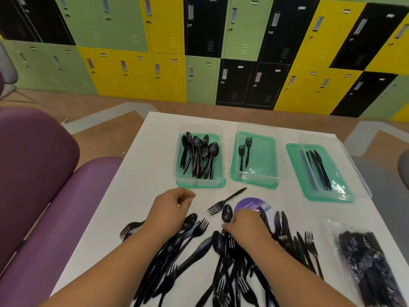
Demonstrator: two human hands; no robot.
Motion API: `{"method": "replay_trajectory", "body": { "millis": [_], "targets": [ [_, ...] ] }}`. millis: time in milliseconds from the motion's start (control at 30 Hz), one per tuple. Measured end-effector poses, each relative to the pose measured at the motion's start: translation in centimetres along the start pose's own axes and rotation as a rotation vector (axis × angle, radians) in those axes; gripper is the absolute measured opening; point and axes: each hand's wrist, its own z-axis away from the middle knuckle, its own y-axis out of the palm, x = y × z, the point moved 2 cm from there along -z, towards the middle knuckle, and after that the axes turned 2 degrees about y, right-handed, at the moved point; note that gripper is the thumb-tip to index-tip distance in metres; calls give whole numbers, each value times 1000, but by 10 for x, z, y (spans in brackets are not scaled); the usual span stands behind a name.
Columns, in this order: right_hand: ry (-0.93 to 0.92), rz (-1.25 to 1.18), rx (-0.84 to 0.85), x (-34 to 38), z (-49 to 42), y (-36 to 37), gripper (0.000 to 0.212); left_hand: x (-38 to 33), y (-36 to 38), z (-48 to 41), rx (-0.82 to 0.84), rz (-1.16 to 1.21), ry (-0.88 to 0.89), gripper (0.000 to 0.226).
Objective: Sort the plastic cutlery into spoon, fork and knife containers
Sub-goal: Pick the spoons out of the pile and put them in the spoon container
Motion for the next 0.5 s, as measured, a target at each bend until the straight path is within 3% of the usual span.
{"method": "replay_trajectory", "body": {
  "millis": [100, 300, 500],
  "targets": [
    [22, -10, -61, -1, 7, 16, 50, 14, 3, 19, 14, -27, -64, 14],
    [38, -83, -96, -6, 17, 14, 46, 34, 0, 42, -33, -148, -109, 16],
    [39, -350, -10, -10, 31, 14, 20, 48, -1, 56, 8, -251, -159, 18]
  ]
}}
